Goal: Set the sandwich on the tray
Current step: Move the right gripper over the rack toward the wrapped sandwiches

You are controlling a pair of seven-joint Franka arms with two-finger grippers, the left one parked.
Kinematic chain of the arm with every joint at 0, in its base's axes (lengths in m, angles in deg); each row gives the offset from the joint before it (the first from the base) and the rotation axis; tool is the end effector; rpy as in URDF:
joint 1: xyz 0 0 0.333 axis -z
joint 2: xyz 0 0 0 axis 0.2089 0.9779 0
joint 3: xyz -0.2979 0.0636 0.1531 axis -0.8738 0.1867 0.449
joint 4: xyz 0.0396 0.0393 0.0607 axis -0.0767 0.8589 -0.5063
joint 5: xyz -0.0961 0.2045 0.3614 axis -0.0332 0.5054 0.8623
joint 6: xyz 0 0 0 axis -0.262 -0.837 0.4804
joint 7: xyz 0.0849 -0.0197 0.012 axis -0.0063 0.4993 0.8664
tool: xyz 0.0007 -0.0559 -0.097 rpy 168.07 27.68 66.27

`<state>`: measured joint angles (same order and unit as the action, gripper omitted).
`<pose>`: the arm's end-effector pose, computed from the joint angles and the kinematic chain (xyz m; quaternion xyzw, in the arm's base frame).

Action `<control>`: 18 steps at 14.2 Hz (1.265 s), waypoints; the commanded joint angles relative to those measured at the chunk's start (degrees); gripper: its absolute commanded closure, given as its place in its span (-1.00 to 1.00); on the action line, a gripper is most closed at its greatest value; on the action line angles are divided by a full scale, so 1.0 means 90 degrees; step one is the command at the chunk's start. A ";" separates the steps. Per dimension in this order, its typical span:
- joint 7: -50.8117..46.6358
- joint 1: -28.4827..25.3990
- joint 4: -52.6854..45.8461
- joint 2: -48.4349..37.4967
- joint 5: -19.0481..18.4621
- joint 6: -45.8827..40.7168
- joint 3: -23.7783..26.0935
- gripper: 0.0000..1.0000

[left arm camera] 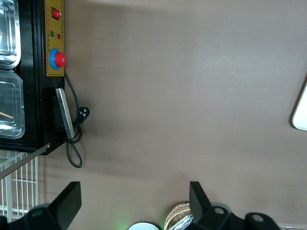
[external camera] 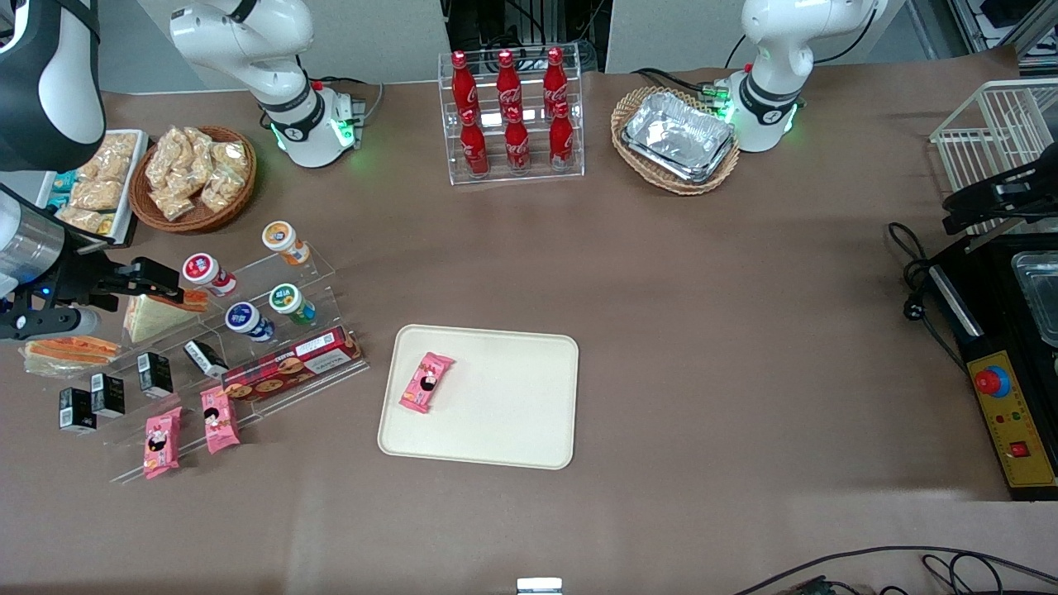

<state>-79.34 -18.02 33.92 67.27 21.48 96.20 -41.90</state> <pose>0.6136 -0.0094 0.5817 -0.9993 -0.0293 0.0214 0.0131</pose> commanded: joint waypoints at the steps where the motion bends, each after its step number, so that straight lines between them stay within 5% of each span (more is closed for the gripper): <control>1: -0.0005 0.0057 -0.0153 0.0059 0.0035 -0.0042 0.0039 -1.00; 7: 0.0490 0.0116 -0.0162 0.0059 -0.0014 -0.0091 -0.0029 -1.00; 18: 0.5722 0.0126 -0.0299 0.0020 -0.0014 -0.0101 -0.1815 -1.00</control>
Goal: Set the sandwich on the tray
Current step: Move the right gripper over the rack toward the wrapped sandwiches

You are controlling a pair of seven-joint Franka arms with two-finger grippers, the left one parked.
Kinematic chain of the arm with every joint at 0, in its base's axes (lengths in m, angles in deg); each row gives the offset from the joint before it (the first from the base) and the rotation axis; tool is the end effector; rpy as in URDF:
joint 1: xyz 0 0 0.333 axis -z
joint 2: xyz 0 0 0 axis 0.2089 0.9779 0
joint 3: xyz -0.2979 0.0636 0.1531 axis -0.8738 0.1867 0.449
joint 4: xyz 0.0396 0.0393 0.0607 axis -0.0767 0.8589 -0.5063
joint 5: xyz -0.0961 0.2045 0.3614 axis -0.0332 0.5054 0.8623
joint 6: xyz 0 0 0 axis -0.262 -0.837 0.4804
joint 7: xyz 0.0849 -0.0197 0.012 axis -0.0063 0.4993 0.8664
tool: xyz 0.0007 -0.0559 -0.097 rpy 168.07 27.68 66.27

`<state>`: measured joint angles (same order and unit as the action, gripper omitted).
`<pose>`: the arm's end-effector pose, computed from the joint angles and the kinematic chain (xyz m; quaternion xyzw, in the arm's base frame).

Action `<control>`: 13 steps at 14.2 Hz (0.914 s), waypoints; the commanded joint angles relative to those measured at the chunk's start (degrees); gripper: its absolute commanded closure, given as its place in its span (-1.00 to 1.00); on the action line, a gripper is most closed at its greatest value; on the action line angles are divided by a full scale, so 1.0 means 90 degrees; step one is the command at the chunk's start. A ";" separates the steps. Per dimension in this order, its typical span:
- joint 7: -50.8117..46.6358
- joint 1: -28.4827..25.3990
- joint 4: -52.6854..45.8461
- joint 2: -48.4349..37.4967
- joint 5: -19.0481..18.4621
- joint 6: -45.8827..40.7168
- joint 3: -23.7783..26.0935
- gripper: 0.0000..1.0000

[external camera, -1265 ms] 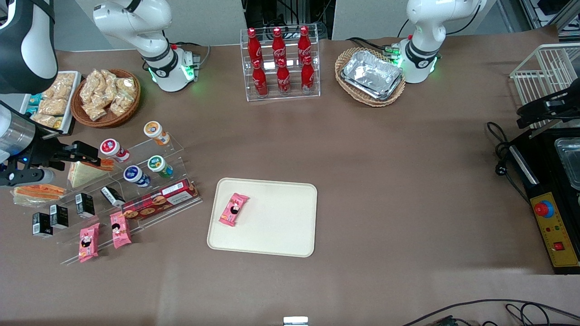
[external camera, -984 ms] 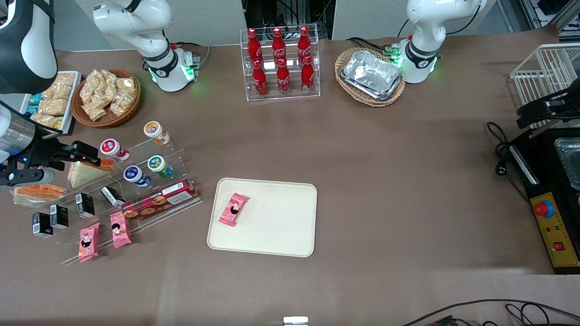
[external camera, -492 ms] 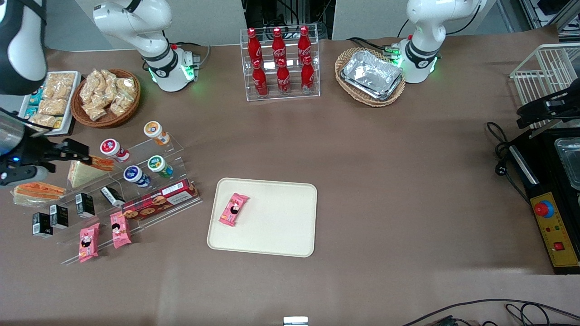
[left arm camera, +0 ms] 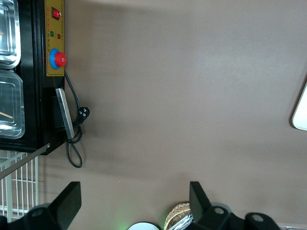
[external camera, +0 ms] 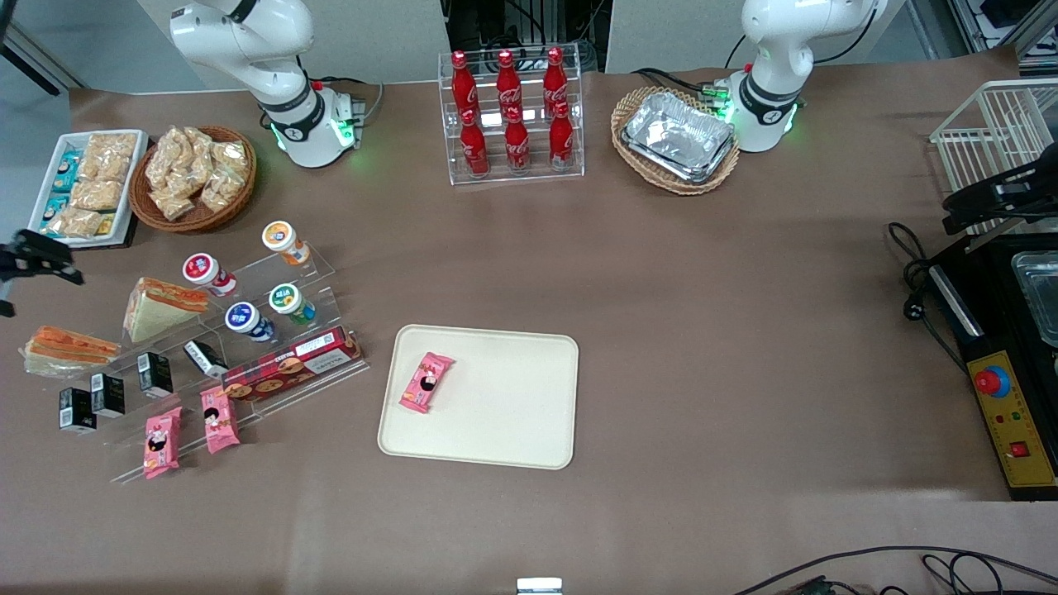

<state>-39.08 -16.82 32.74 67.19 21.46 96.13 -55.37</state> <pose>0.5926 -0.1604 0.5952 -0.9681 -0.2504 0.0063 0.0086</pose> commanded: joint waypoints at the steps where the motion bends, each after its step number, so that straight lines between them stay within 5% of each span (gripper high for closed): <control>1: 0.1717 -0.0008 -0.0159 0.0028 -0.0020 -0.0065 -0.0427 -1.00; 13: 0.6485 0.0217 -0.0149 0.0516 0.0009 0.0482 -0.0955 -1.00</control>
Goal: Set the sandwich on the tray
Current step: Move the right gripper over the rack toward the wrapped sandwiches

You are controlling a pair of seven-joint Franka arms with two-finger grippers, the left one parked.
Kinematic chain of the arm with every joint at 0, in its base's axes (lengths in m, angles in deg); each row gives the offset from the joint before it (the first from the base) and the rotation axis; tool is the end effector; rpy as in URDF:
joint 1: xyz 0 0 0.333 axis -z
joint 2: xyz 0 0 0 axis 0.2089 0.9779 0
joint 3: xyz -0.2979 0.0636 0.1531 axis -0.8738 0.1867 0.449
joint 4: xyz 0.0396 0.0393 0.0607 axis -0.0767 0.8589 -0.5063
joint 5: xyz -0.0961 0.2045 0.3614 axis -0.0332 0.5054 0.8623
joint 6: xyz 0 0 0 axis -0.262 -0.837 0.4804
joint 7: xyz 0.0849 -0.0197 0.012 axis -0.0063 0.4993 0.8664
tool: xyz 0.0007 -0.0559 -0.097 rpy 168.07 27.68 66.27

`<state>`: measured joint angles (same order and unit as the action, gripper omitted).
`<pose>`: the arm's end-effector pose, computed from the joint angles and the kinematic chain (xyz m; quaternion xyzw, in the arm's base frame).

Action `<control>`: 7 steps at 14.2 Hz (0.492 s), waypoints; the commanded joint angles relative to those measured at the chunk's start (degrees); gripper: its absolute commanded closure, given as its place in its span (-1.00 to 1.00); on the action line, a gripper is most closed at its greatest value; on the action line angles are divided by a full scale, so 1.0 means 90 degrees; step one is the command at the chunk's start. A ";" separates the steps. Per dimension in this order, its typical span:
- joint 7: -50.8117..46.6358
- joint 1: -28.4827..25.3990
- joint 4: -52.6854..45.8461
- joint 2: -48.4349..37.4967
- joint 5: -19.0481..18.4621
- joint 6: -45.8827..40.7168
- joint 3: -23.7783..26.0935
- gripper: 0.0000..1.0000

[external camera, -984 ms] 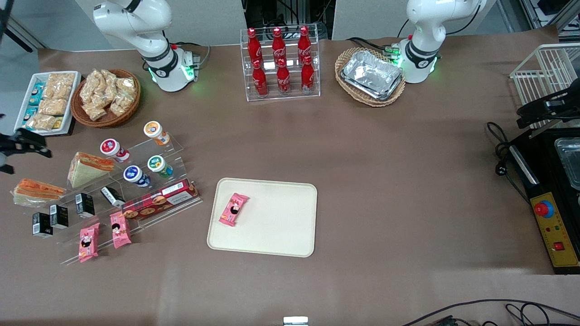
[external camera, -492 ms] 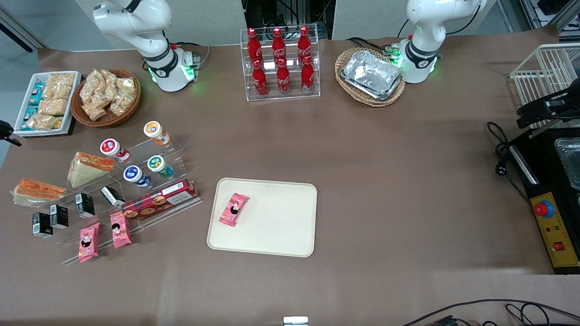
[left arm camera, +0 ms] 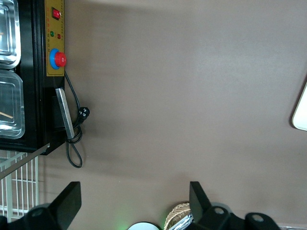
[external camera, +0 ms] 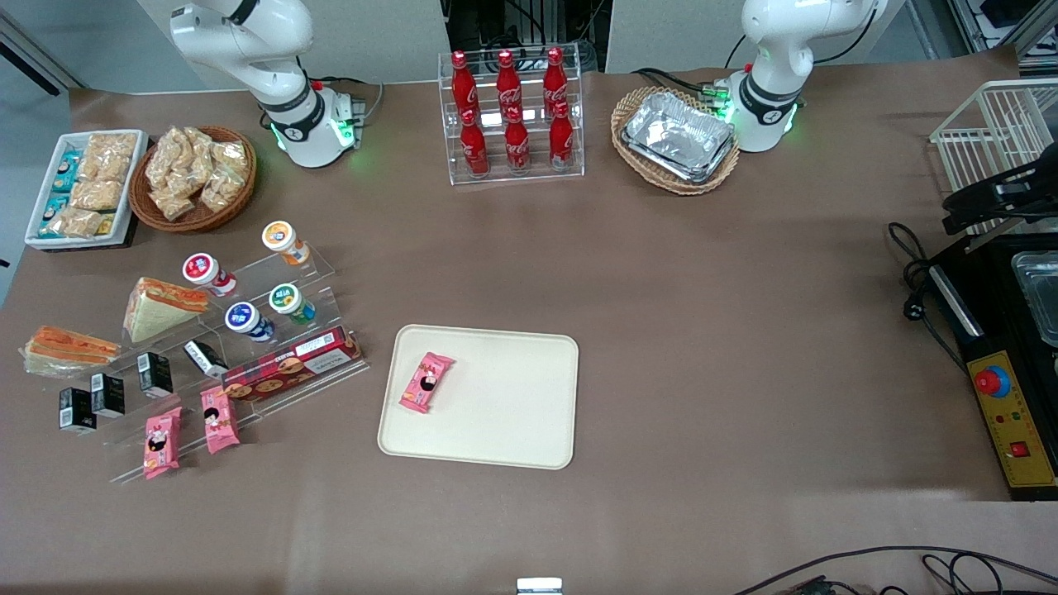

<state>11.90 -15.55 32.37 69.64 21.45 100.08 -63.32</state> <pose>0.5778 -0.2533 0.5833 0.8149 0.5794 -0.0037 0.0148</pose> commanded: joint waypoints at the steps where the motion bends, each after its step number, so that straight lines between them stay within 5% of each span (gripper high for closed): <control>1: 0.1201 0.0076 -0.0108 0.0312 0.0019 0.0053 -0.0091 -1.00; 7: 0.2844 0.0164 -0.0108 0.0810 0.0058 0.0511 -0.0189 -1.00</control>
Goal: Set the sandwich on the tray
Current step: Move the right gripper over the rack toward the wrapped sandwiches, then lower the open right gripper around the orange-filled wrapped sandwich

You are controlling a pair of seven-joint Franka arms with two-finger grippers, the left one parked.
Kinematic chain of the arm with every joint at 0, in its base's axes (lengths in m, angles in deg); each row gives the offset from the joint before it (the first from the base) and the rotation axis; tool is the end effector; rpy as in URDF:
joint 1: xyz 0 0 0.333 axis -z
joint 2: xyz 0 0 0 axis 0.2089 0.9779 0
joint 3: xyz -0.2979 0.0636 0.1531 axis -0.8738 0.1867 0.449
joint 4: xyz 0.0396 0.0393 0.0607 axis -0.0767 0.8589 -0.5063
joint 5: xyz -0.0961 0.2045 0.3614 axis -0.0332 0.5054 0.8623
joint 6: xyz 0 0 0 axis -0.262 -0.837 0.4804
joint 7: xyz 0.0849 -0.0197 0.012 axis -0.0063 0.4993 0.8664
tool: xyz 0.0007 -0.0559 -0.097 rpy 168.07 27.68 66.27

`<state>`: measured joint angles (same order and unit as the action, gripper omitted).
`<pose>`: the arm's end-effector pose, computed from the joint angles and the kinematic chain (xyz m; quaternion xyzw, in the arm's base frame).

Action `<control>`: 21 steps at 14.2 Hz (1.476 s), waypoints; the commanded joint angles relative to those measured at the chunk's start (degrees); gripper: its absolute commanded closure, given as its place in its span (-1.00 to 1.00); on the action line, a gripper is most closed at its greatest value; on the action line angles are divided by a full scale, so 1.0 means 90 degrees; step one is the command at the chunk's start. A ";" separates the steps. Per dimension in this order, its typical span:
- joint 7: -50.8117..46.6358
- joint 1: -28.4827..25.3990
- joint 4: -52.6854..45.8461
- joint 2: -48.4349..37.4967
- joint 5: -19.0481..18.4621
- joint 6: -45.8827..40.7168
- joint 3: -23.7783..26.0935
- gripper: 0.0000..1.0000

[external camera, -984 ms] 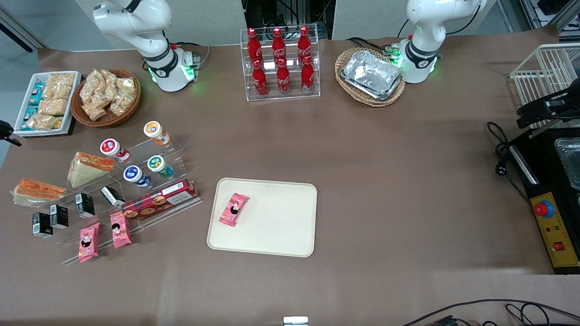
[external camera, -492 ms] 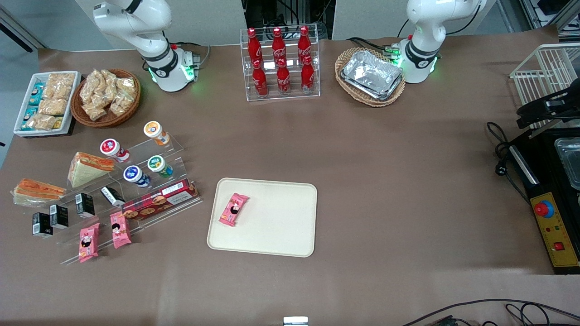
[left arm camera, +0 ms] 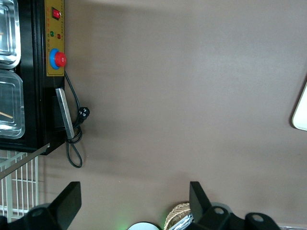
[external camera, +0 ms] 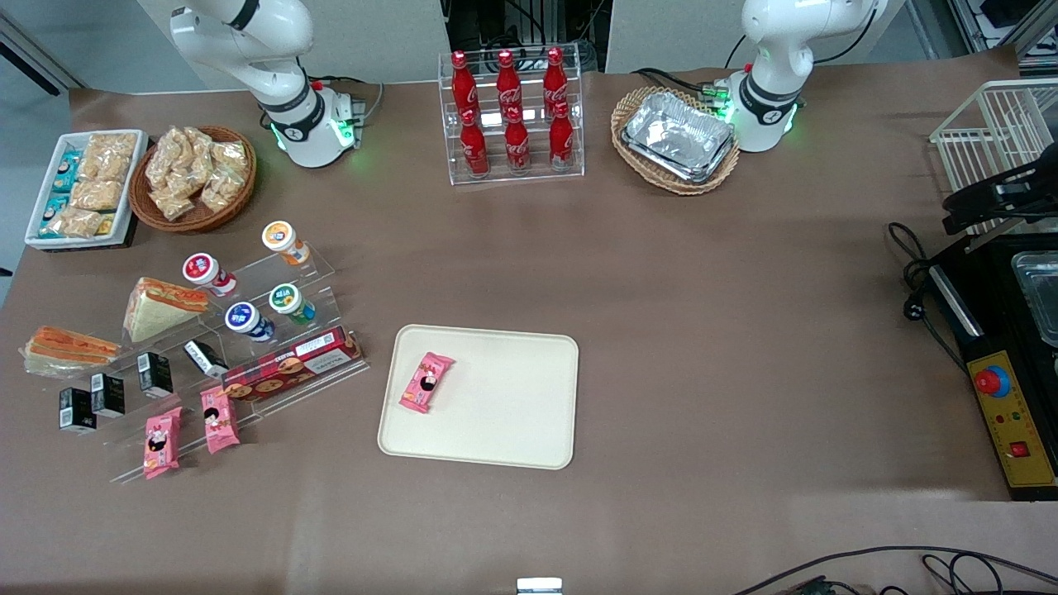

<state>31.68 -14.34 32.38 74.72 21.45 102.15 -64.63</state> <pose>0.5899 -0.2787 0.5369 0.7174 0.6958 -0.0348 0.0023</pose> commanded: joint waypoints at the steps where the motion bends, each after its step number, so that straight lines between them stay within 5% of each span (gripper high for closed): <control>1: 0.0812 0.0029 -0.0109 0.0314 0.0058 0.0302 -0.0052 -1.00; 6: 0.1789 0.0370 -0.0119 0.0773 0.0701 0.0750 -0.0062 -1.00; 21: 0.2453 0.0683 0.0066 0.1506 0.1433 0.1873 -0.0101 -1.00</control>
<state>50.82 -8.33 32.49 86.82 30.81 117.07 -65.15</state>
